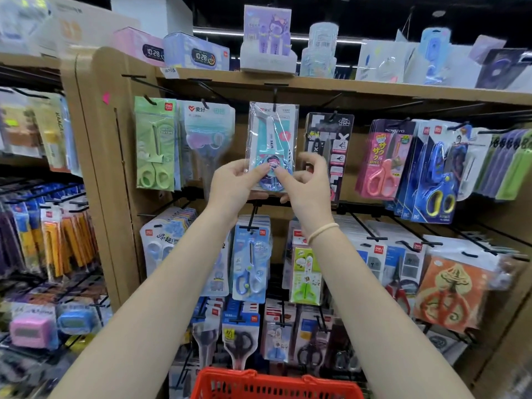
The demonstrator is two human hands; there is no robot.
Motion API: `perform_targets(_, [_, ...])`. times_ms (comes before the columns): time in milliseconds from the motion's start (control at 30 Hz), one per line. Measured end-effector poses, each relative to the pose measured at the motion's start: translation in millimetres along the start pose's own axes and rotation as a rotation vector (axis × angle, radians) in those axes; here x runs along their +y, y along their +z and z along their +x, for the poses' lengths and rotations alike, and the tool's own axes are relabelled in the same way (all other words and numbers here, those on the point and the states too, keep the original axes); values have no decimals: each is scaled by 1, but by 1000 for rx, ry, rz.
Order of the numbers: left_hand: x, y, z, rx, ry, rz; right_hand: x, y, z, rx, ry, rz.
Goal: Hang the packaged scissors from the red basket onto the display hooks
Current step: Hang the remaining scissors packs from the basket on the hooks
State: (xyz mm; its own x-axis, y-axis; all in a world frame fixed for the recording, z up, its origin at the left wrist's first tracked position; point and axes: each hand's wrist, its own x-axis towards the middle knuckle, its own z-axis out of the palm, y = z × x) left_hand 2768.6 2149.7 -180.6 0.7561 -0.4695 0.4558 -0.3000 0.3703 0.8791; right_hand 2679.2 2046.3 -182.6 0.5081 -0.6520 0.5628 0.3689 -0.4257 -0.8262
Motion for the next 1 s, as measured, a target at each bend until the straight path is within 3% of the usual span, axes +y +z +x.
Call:
perform_targets(133, [-12,-8,4,74,252,430,9,-4,3,-81,-283,-275])
perform_targets(200, [-15,-10,10,59,324,613,14,-2,11,-111,-289,-404])
perform_targets(367, [-19,-10,34,16,297,865,27,4,34,-149,-235,-523])
perform_targets(567, [-28,-17,42,-53,274,944,34,0,37,-198,-166,-582])
perform_targets(633, [-31,-21,32,10,358,982,36,-6,23,-105,-284,-658])
perform_targets(733, [-46,-27,-11,157,619,940,48,-20,-22,89,-554,-661])
perform_targets(800, [-75,-32,-57,157,669,891,70,-30,-64,122,-593,-605])
perform_targets(900, [-152,-47,-135,35,518,991,128,-47,-139,-26,-389,-585])
perform_targets(1000, [-245,-76,-216,-115,200,1209,209,-71,-213,-208,32,-619])
